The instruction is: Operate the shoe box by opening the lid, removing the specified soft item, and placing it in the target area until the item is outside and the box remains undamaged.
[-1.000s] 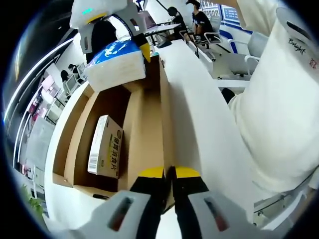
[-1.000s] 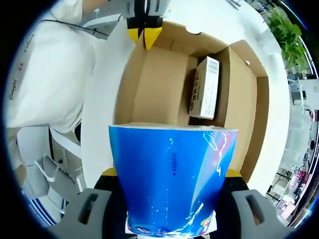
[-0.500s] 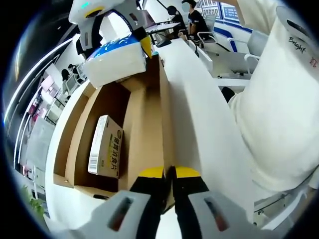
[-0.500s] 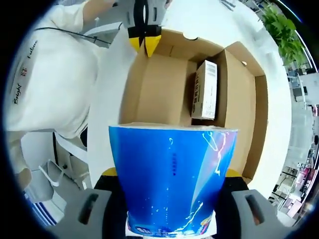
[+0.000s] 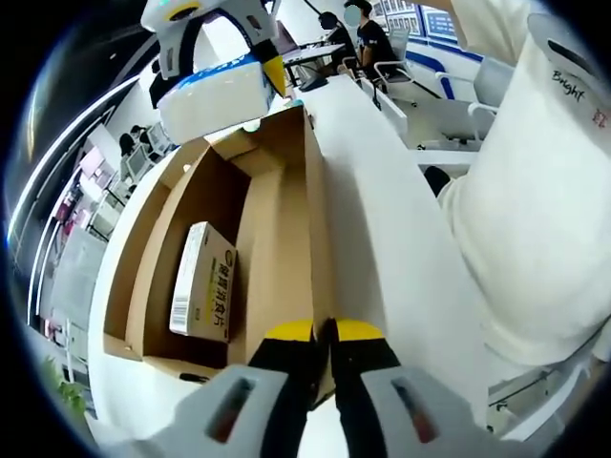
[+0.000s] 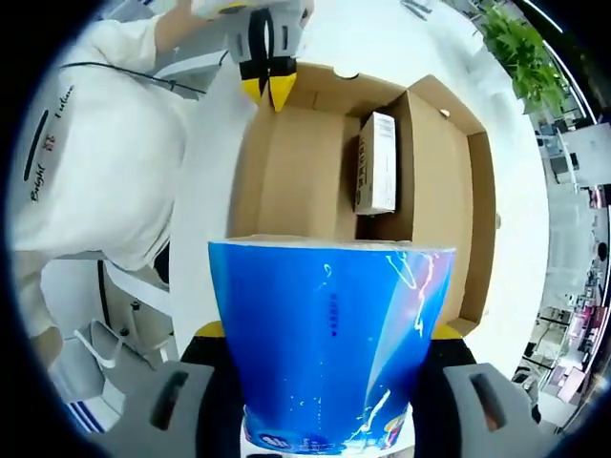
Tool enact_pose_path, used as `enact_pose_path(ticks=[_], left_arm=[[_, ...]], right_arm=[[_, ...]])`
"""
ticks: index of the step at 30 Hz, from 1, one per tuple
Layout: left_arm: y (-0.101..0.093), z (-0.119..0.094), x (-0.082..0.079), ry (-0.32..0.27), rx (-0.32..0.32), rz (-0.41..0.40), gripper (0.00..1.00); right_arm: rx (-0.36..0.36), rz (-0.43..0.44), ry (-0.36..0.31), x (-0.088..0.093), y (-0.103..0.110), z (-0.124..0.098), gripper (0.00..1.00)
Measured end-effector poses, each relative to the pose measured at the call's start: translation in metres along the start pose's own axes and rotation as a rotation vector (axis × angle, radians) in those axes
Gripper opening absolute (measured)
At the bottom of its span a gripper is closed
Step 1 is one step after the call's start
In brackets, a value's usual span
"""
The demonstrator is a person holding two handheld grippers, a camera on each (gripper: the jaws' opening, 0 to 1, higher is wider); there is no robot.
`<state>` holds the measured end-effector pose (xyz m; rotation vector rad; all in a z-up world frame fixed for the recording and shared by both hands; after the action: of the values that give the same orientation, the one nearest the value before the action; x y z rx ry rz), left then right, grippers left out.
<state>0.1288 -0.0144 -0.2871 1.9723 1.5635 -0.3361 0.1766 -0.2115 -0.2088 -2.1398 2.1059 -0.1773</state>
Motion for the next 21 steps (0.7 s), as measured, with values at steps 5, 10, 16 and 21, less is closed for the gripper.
enact_pose_path(ticks=[5,10,16,21], left_arm=[[-0.001,0.000,0.000,0.002,-0.002,0.002,0.05],[-0.001,0.000,-0.001,-0.001,-0.004,-0.001,0.05],[0.001,0.000,0.000,-0.004,-0.004,-0.001,0.05],[0.002,0.000,0.000,-0.008,-0.005,0.001,0.05]], right_arm=[[0.006,0.022,0.005,0.014,0.000,-0.002,0.69],[0.013,0.029,0.022,0.030,0.001,-0.005,0.69],[0.016,0.052,0.031,0.046,0.003,-0.008,0.69],[0.019,0.075,0.055,0.069,0.002,-0.005,0.69]])
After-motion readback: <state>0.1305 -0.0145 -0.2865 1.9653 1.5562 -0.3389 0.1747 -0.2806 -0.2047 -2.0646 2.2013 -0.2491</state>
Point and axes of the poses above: the point that each gripper's makers call its tool centre point, and the gripper's own axes: z roughly forward along the fingers, y roughly to its left, x roughly out of its underside, the point moved 1 cm from there along -z, roughly backward along the fingers, and after that the axes turned 2 degrees about -x, right-handed, at the moved point
